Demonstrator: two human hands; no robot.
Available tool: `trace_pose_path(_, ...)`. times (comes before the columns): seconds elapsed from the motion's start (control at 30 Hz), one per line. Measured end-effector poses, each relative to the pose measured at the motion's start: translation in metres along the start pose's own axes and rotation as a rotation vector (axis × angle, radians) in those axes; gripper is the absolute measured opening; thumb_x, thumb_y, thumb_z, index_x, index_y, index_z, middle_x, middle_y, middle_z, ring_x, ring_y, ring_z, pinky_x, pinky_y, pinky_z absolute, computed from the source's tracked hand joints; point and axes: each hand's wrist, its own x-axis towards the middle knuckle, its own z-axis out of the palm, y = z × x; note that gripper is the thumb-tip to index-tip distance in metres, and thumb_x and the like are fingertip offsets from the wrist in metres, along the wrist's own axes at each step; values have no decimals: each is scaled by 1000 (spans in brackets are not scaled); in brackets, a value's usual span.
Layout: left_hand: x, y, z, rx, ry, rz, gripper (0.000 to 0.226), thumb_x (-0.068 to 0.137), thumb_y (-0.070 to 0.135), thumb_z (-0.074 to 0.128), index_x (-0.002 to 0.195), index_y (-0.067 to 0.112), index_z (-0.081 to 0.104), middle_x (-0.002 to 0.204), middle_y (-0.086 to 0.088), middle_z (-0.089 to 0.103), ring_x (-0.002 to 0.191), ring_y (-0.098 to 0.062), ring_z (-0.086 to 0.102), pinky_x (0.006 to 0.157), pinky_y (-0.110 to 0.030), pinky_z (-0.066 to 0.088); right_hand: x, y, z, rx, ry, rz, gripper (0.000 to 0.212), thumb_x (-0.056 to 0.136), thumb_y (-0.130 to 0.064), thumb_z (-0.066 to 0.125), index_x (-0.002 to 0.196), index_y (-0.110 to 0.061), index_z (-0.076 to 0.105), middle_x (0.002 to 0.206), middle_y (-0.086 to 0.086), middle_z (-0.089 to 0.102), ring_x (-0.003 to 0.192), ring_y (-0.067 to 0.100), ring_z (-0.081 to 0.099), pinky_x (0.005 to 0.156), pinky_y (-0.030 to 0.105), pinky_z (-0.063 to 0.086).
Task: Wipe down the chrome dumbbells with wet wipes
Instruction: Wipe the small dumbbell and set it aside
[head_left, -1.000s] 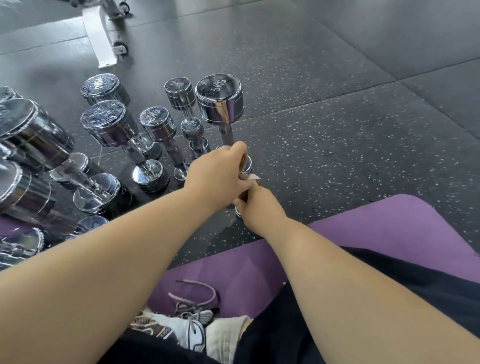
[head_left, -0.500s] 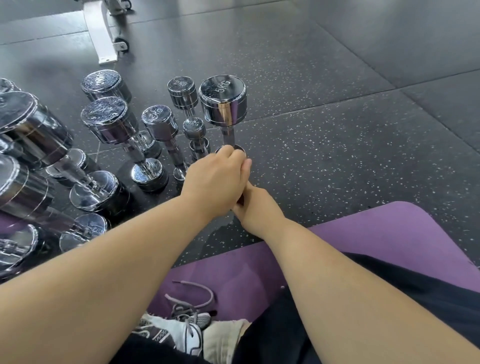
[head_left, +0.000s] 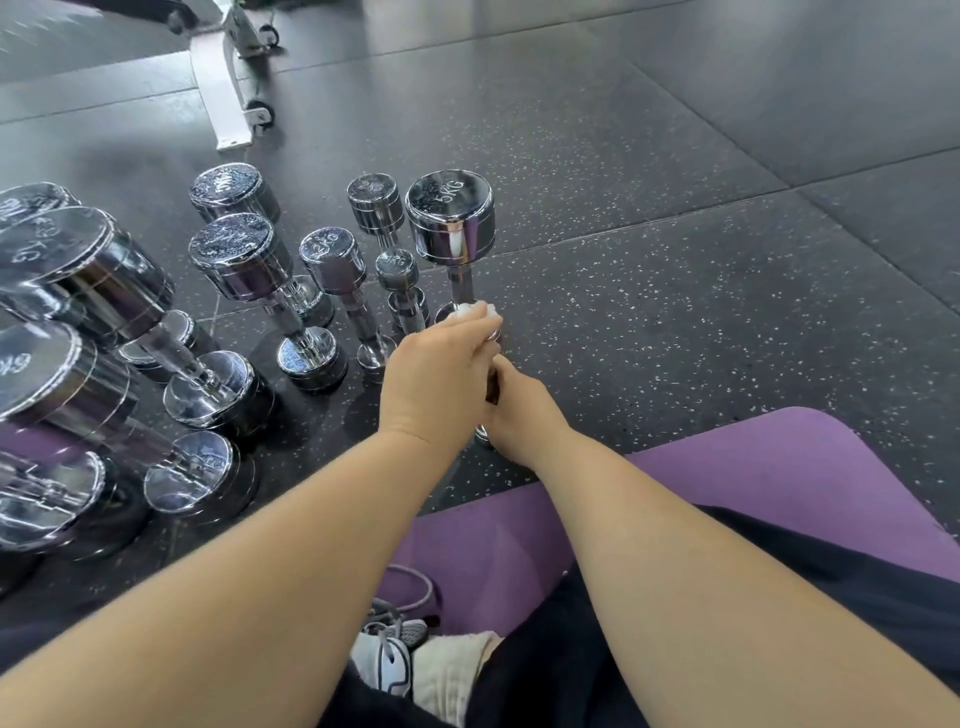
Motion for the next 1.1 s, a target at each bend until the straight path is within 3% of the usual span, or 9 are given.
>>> trace_pose_path(0.07, 0, 9, -2, -146, 58, -234, 21, 93, 17, 63, 109, 22, 74, 121, 6, 69, 113, -16, 62, 99, -27, 44, 1, -2, 0, 22, 14, 28, 23, 93, -25, 59, 111, -15, 49, 104, 7, 68, 99, 30, 61, 84, 38, 49)
trace_pose_path(0.13, 2, 14, -3, -276, 93, -350, 21, 90, 15, 64, 105, 22, 77, 106, 6, 73, 99, -11, 65, 92, -20, 47, 1, -2, -1, 86, 66, 72, 29, 92, -27, 61, 117, -16, 50, 111, 7, 68, 105, 30, 61, 88, 38, 49)
trace_pose_path(0.27, 17, 22, -4, -369, 31, -329, 23, 91, 12, 59, 84, 28, 74, 63, 22, 57, 57, 4, 52, 57, -7, 40, 8, 0, -26, 112, 231, 96, 23, 93, -14, 56, 115, -13, 50, 100, 4, 60, 102, 31, 58, 76, 31, 41)
trace_pose_path(0.43, 55, 27, 3, -512, 48, -403, 24, 93, 12, 48, 87, 28, 65, 69, 12, 53, 53, -4, 43, 42, -10, 32, 36, -2, -95, 196, 394, 89, 26, 95, -24, 60, 117, -16, 50, 104, 1, 55, 92, 21, 49, 82, 27, 35)
trace_pose_path(0.63, 54, 30, 31, -470, -154, -365, 28, 86, 9, 47, 75, 25, 66, 59, 11, 57, 47, -2, 46, 45, -15, 36, 48, 37, -102, 201, 404, 234, 33, 96, -24, 61, 126, -17, 50, 116, 3, 58, 109, 26, 56, 86, 29, 37)
trace_pose_path(0.77, 50, 22, 41, -469, -182, -426, 27, 86, 8, 47, 75, 24, 66, 53, 13, 55, 50, -4, 46, 44, -16, 36, 47, 54, -85, 179, 396, 275, 25, 95, -22, 60, 118, -17, 52, 104, 0, 54, 98, 23, 53, 85, 29, 37)
trace_pose_path(0.83, 46, 17, 37, -488, -185, -465, 27, 87, 7, 46, 76, 22, 66, 48, 14, 52, 47, -3, 44, 44, -15, 34, 47, 53, -80, 162, 391, 275, 23, 96, -23, 59, 117, -16, 52, 101, 0, 53, 93, 21, 49, 83, 29, 36)
trace_pose_path(1.0, 39, 7, 14, -492, -106, -463, 21, 89, 14, 49, 80, 22, 66, 64, 9, 57, 57, -7, 47, 53, -19, 39, 41, 46, -80, 130, 384, 309, 30, 96, -28, 59, 122, -17, 48, 106, 3, 56, 93, 24, 51, 80, 30, 38)
trace_pose_path(1.1, 40, 6, -4, -470, -27, -419, 15, 90, 21, 53, 84, 27, 65, 64, 15, 56, 57, -5, 48, 53, -19, 37, 30, 47, -82, 63, 391, 539, 38, 89, -29, 69, 115, -4, 56, 99, 7, 62, 97, 29, 63, 78, 33, 49)
